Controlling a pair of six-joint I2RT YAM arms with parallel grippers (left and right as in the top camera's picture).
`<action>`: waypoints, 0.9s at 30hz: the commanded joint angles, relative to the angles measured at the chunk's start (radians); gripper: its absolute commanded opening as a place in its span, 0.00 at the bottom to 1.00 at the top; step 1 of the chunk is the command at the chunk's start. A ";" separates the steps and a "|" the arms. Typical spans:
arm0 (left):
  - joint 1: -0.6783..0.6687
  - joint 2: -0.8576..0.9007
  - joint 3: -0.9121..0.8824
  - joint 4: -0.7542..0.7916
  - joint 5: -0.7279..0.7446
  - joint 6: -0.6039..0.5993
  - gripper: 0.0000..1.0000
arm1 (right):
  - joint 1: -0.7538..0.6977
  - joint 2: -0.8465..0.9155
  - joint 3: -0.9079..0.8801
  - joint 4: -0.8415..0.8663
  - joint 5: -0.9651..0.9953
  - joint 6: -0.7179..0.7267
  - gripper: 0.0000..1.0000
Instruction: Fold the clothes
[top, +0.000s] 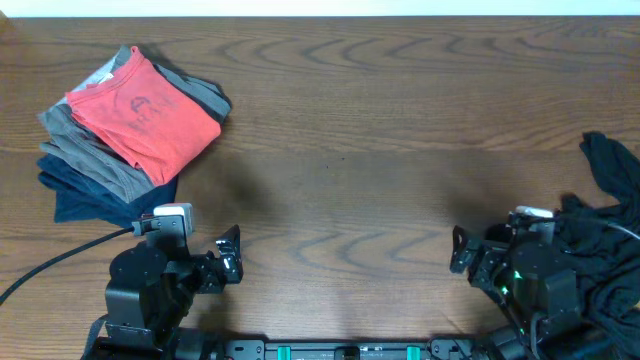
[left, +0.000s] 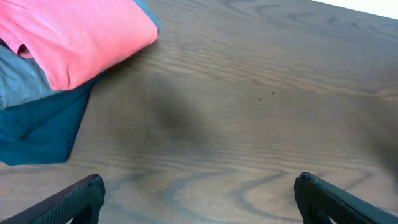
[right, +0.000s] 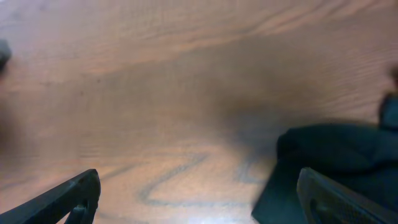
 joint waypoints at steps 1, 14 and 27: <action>-0.002 -0.003 -0.005 0.001 -0.012 0.010 0.98 | -0.079 -0.063 -0.046 0.063 -0.059 -0.156 0.99; -0.002 -0.003 -0.005 0.001 -0.012 0.010 0.98 | -0.246 -0.422 -0.472 0.624 -0.269 -0.399 0.99; -0.002 -0.003 -0.005 0.001 -0.012 0.010 0.98 | -0.245 -0.420 -0.633 0.838 -0.201 -0.478 0.99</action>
